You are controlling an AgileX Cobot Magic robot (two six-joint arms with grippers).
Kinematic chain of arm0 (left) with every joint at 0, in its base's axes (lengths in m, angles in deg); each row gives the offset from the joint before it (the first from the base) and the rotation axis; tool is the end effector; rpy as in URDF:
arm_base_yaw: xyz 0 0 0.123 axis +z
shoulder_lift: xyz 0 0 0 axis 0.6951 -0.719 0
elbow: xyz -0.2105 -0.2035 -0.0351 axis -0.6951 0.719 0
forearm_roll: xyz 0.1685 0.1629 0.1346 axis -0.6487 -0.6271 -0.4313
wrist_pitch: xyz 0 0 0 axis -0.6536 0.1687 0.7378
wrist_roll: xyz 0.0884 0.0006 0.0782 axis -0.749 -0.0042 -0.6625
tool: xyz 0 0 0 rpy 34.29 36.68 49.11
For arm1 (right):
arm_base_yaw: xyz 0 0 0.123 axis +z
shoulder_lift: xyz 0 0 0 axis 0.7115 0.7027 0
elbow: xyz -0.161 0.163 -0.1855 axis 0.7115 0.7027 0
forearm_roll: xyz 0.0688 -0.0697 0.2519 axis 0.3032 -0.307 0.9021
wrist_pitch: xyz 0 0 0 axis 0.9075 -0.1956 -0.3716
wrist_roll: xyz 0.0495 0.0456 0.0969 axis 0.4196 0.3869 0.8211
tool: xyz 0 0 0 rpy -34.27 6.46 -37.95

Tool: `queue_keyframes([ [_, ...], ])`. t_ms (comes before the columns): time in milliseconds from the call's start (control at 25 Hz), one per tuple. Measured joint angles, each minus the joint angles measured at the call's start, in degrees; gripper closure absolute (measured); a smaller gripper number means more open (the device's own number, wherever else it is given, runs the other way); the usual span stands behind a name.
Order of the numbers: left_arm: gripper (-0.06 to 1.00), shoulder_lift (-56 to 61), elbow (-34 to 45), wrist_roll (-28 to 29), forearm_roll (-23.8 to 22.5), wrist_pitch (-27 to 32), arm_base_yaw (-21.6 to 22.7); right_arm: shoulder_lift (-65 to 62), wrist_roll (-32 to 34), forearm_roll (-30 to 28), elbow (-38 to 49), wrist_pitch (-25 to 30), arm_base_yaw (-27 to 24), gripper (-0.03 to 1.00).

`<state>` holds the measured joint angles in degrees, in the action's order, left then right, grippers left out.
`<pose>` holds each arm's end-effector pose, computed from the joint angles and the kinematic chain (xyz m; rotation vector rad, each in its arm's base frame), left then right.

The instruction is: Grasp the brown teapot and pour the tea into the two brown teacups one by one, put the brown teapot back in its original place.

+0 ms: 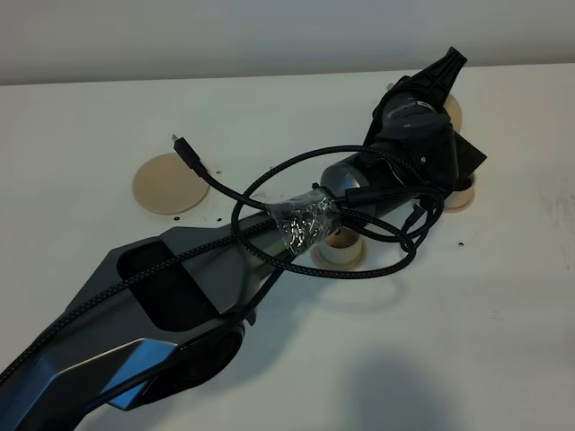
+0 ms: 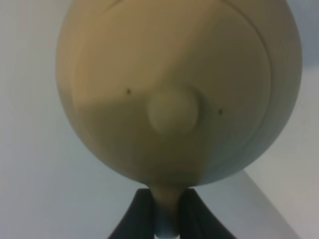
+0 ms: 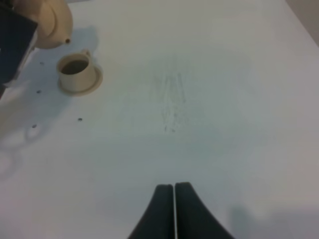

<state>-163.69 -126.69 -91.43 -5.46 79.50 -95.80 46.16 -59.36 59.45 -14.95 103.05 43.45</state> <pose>0.4358 -0.4460 0.1505 2.1031 0.8707 1.1278 0.0256 -0.0009 0.2684 0.0593 2.0646 -0.0057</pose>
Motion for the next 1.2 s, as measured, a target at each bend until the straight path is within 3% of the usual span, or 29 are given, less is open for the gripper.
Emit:
queue_keyframes([
  [280,0.78,0.0,0.0,3.97,1.77,0.23,0.06,0.0,0.0,0.0,0.0,0.0,0.0,0.99],
  [400,0.78,0.69,0.05,4.43,4.65,1.05,0.16,0.0,0.0,0.0,0.0,0.0,0.0,0.99],
  [880,0.78,7.66,-0.01,1.28,24.92,10.97,5.48,0.0,0.0,0.0,0.0,0.0,0.0,0.99],
  [1200,0.78,7.99,-0.61,1.28,43.16,15.74,11.63,0.0,0.0,0.0,0.0,0.0,0.0,0.99],
])
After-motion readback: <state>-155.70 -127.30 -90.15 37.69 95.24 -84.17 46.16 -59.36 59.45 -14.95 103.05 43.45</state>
